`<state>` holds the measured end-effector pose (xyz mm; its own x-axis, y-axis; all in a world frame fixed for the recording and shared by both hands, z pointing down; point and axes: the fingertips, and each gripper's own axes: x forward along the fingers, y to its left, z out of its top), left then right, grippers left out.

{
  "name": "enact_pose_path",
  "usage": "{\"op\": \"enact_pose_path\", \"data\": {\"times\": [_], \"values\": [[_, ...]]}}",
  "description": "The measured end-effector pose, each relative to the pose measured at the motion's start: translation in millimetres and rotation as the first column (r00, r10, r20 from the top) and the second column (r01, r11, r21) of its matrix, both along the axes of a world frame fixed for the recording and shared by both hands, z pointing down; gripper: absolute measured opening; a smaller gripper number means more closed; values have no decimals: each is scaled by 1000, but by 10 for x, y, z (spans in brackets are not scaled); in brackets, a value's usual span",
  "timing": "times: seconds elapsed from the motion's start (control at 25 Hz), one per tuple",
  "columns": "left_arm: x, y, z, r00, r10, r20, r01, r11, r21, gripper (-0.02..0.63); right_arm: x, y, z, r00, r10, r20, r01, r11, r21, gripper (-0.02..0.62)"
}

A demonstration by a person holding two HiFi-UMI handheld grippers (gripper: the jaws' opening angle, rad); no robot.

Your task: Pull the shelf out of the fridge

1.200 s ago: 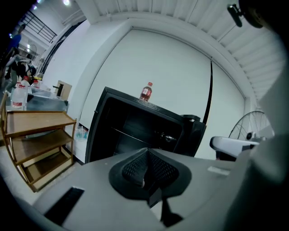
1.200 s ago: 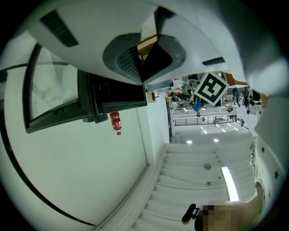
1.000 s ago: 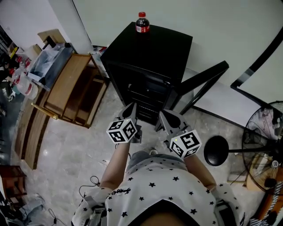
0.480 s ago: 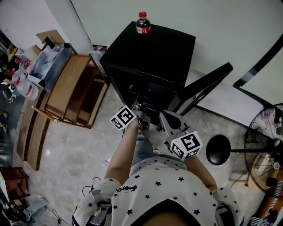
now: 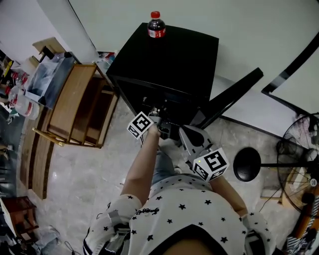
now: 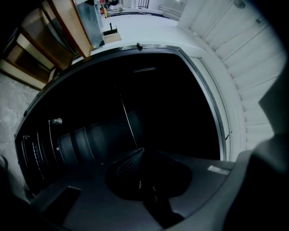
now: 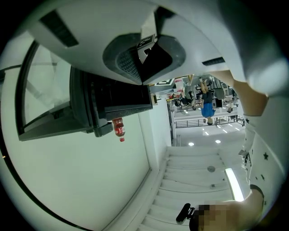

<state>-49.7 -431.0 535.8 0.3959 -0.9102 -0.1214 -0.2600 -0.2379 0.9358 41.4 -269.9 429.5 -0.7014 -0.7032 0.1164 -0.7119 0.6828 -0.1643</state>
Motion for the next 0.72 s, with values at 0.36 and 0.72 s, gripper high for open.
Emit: {"op": "enact_pose_path", "data": {"times": [0.36,0.72], "values": [[-23,-400,133,993,0,-121,-3,1000,-19,156,15,-145,13,999,28,-18,-28,1000,1,-6],[78,-726,207,979,25,-203,-35,998,-46,160,-7,-221,38,999,39,-38,-40,999,-2,-6]]}}
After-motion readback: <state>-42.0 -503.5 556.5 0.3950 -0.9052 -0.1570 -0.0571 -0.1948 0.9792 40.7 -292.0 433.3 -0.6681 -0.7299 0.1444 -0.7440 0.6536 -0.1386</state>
